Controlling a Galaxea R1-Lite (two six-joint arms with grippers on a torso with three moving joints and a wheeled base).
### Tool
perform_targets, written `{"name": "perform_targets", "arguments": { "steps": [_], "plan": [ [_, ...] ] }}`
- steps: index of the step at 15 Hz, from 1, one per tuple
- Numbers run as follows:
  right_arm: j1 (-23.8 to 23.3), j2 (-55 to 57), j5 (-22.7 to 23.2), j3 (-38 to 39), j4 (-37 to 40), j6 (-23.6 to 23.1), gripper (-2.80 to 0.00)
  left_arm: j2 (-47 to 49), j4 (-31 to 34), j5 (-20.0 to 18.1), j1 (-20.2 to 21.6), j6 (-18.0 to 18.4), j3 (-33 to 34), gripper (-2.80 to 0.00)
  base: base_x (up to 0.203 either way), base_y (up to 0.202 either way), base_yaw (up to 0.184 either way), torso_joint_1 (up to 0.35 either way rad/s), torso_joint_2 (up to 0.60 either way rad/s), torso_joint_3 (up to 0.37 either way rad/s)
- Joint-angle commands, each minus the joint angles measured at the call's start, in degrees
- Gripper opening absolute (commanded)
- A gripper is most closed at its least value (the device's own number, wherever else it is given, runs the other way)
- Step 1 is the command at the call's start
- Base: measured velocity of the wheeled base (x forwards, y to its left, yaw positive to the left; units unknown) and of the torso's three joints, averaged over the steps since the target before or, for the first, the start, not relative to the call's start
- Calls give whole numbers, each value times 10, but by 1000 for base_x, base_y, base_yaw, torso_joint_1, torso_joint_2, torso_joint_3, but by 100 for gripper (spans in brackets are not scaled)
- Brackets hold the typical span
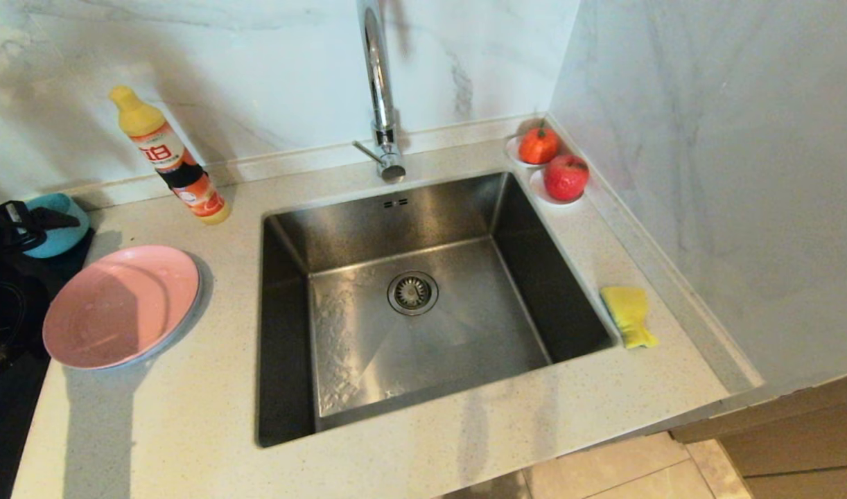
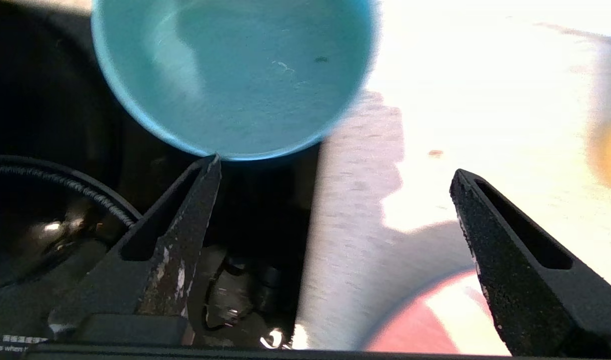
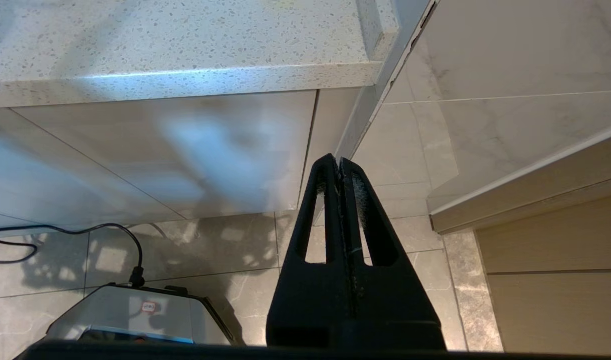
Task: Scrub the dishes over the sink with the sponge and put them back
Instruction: Place the bowl on the plate
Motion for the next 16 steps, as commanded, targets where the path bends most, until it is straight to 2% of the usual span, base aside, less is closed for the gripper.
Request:
{"name": "perform_targets", "arguments": {
  "steps": [1, 3, 9, 13, 16],
  "plan": [
    [0, 1, 0, 0, 1, 0, -280, -23, 2, -7, 0, 19, 0, 0, 0, 0, 0, 0, 0, 0],
    [0, 1, 0, 0, 1, 0, -280, -13, -3, -5, 0, 62, 0, 0, 0, 0, 0, 0, 0, 0],
    [0, 1, 0, 0, 1, 0, -280, 42, -63, -1, 0, 132, 0, 0, 0, 0, 0, 0, 0, 0],
    [0, 1, 0, 0, 1, 0, -280, 69, -96, -1, -2, 161, -1, 0, 0, 0, 0, 0, 0, 0],
    [0, 1, 0, 0, 1, 0, -280, 77, -108, 6, -10, 161, -1, 0, 0, 0, 0, 0, 0, 0]
  ]
}}
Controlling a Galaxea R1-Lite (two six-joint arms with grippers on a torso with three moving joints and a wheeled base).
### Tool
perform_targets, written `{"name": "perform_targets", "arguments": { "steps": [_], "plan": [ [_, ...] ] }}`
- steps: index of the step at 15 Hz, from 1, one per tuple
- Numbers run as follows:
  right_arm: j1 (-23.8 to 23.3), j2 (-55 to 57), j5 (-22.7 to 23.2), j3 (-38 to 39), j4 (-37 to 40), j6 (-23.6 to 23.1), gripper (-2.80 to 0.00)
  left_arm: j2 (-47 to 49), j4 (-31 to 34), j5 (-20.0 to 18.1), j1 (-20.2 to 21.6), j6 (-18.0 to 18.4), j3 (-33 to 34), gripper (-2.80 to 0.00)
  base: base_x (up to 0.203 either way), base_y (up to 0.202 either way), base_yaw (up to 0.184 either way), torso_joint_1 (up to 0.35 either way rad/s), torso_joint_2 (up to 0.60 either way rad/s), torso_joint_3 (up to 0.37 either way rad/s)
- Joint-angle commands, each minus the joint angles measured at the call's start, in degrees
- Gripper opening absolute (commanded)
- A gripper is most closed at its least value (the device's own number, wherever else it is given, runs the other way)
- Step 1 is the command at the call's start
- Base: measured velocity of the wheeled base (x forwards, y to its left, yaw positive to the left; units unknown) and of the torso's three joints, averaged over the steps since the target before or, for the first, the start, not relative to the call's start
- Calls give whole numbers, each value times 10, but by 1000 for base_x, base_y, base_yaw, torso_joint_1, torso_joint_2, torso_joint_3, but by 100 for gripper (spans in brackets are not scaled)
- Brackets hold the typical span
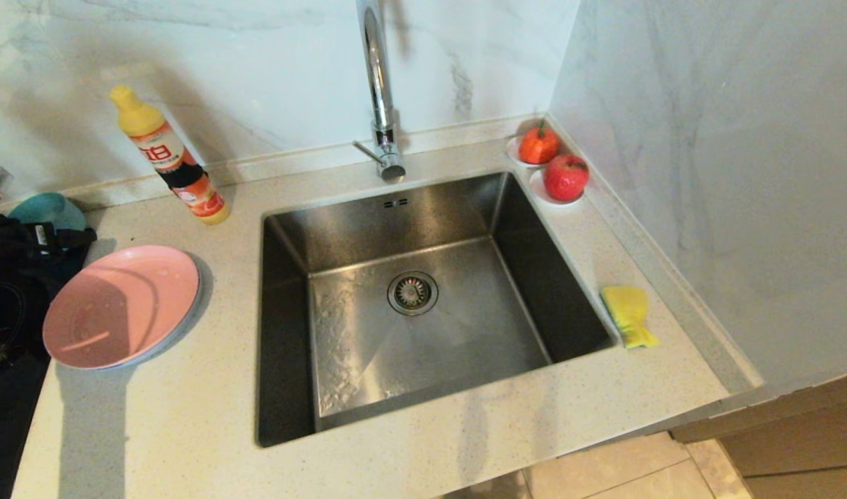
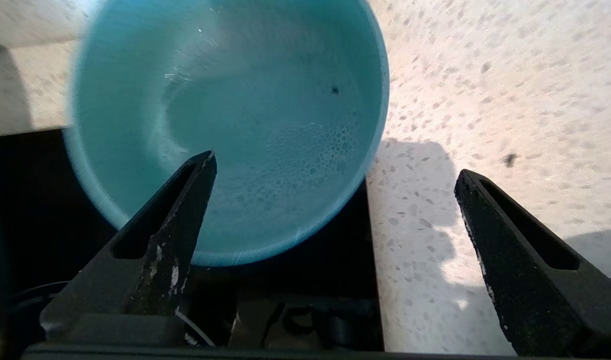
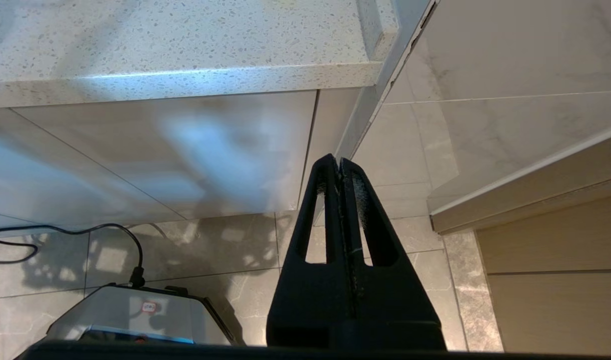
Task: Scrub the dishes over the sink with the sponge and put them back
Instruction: Place the bowl on the plate
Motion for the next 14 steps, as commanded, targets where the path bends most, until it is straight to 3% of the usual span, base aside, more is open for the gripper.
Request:
{"name": "perform_targets", "arguments": {
  "steps": [1, 4, 5, 14],
  "plan": [
    [0, 1, 0, 0, 1, 0, -280, 8, 2, 0, -6, 0, 0, 0, 0, 0, 0, 0, 0, 0],
    [0, 1, 0, 0, 1, 0, -280, 3, 6, 7, -12, 0, 0, 0, 0, 0, 0, 0, 0, 0],
    [0, 1, 0, 0, 1, 0, -280, 1, 6, 8, -14, -1, 0, -280, 0, 0, 0, 0, 0, 0],
    [0, 1, 0, 0, 1, 0, -280, -3, 7, 14, -12, -1, -1, -280, 0, 0, 0, 0, 0, 0]
  ]
}}
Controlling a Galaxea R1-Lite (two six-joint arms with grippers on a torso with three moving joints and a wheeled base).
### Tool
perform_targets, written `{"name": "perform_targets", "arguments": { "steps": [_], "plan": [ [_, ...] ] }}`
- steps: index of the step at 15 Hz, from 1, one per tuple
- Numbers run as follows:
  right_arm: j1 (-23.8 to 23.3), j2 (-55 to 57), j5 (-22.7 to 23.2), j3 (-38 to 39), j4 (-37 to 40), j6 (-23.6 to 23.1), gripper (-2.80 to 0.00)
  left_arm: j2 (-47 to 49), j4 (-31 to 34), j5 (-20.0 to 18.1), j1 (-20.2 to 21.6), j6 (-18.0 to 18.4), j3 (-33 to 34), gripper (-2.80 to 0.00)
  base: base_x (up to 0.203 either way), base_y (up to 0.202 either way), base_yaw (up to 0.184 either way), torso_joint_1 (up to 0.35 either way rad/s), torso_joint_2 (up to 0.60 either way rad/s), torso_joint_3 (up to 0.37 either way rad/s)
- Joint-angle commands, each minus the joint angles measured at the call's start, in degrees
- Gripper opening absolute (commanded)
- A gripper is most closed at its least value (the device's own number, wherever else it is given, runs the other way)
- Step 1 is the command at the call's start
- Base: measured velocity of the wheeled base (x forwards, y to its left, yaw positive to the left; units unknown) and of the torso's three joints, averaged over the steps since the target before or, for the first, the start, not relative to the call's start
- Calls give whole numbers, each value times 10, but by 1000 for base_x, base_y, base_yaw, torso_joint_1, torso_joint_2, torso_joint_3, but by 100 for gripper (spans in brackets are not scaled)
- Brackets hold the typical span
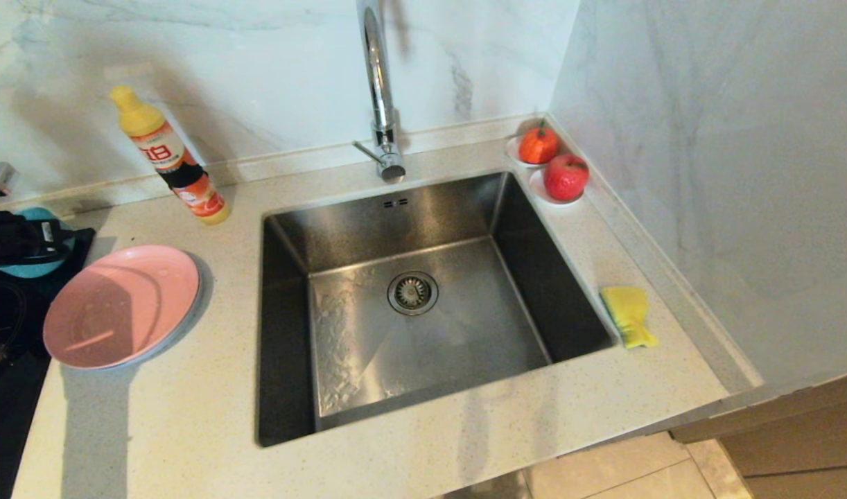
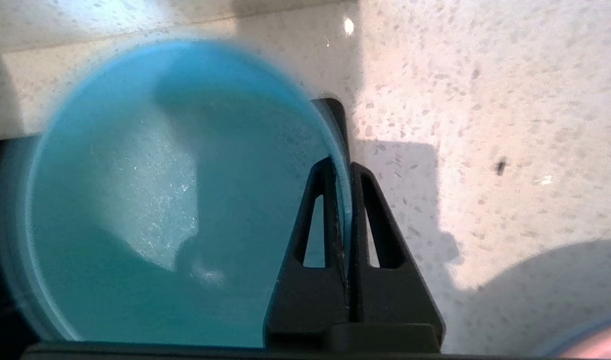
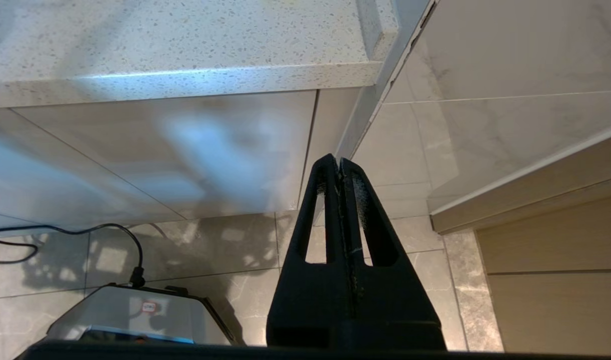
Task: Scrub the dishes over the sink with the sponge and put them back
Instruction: Place the bowl on the plate
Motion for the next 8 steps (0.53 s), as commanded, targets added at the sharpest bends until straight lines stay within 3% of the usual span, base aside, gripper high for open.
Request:
{"name": "perform_targets", "arguments": {
  "steps": [1, 4, 8],
  "plan": [
    [0, 1, 0, 0, 1, -1, -280, -1, 1, 9, 1, -1, 1, -280, 0, 0, 0, 0, 0, 0],
    [0, 1, 0, 0, 1, -1, -280, -12, 0, 19, 1, -17, 1, -280, 0, 0, 0, 0, 0, 0],
    [0, 1, 0, 0, 1, -1, -280, -72, 5, 27, 1, -84, 2, -280, 0, 0, 0, 0, 0, 0]
  ]
}}
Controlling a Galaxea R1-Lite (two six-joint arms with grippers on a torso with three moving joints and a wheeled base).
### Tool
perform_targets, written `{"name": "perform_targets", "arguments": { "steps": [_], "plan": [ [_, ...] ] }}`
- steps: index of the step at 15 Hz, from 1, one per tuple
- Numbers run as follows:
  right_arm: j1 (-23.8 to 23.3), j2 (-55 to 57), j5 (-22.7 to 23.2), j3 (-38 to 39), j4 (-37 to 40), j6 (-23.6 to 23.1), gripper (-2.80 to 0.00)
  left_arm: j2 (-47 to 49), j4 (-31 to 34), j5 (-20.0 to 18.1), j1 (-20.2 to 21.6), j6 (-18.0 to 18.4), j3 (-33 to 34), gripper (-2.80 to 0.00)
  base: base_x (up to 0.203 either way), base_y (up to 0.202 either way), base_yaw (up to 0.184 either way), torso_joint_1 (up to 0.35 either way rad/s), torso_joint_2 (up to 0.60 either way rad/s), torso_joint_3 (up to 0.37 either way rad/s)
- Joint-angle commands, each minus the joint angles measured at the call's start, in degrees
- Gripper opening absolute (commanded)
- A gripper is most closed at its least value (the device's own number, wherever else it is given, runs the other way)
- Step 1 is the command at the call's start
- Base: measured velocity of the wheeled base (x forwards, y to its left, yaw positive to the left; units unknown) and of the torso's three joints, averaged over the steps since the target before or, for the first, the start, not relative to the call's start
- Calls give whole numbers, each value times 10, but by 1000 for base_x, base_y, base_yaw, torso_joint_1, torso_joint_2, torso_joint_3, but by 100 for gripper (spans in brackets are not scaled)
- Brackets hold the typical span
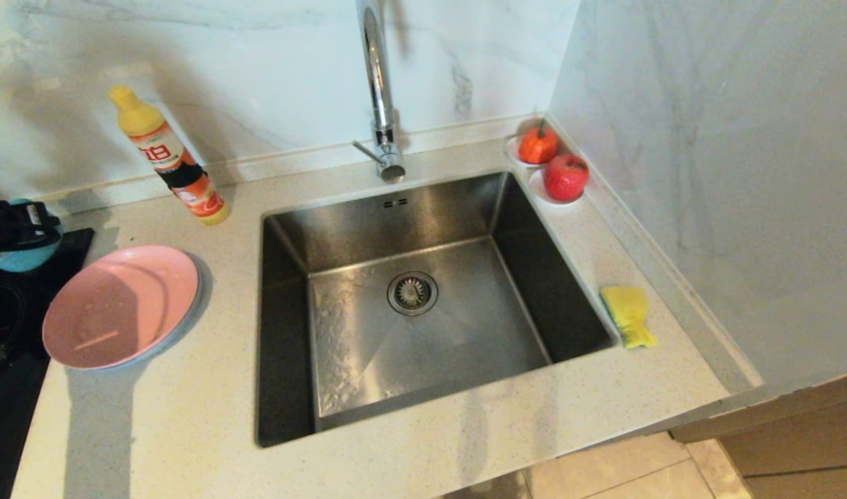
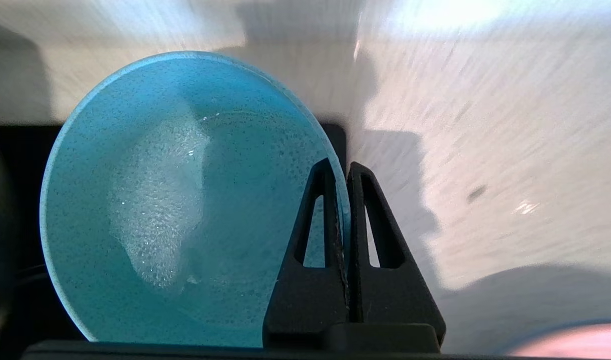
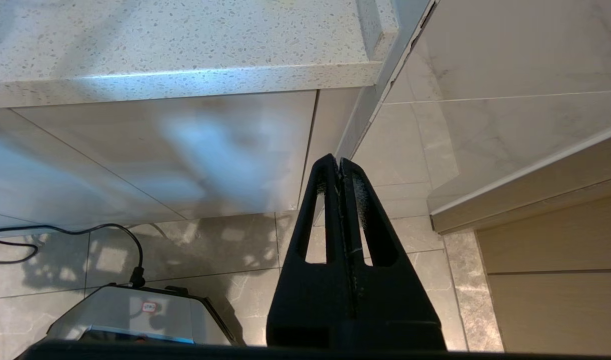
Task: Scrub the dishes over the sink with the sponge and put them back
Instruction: Place the bowl on the plate
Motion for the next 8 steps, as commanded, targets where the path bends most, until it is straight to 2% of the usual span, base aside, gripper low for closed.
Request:
{"name": "perform_targets", "arguments": {
  "steps": [1, 5, 8],
  "plan": [
    [0, 1, 0, 0, 1, -1, -280, -52, 16, 0, 0, -22, 0, -280, 0, 0, 0, 0, 0, 0],
    [0, 1, 0, 0, 1, -1, -280, -131, 136, -4, -1, -45, 1, -280, 0, 0, 0, 0, 0, 0],
    [0, 1, 0, 0, 1, -1, -280, -192, 232, -8, -21, -63, 7, -280, 0, 0, 0, 0, 0, 0]
  ]
}}
